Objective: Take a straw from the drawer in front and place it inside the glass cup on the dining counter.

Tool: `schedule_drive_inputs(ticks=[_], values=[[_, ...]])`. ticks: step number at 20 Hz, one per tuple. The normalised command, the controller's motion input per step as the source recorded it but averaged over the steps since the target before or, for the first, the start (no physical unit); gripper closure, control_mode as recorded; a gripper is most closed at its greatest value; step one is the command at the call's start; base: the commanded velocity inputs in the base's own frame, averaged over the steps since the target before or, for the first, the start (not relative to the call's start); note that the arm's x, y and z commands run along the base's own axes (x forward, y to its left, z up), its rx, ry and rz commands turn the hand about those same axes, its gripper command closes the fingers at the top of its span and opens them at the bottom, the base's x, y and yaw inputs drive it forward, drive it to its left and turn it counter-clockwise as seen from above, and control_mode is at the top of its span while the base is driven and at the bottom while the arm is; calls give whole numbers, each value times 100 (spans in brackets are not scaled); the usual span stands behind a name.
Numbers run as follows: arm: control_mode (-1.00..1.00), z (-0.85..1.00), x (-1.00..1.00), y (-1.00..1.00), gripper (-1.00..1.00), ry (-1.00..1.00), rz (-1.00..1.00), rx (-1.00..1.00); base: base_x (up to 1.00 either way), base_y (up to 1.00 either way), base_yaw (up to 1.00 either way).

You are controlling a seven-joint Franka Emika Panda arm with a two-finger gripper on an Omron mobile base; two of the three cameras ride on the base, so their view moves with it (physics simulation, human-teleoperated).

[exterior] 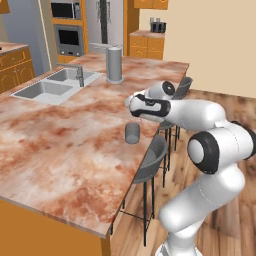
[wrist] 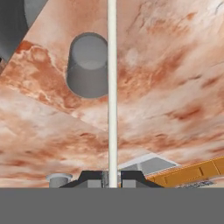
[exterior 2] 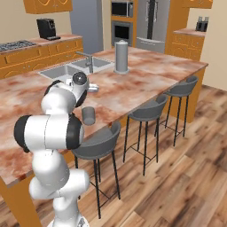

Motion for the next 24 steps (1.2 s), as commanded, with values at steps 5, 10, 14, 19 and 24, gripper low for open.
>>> schedule_drive_inputs(ticks=[5,10,14,19,24], values=[[-100,-25,1,-1,100,-3,6,1,0,0,0],[-100,-15,0,0,100,-6,5,0,0,0,0],[-100,-19,0,-2,100,-8,6,0,0,0,0],[-100,-25,0,-24,100,-11,8,0,0,0,0],[-100,-33,0,-34,100,-12,8,0,0,0,0]])
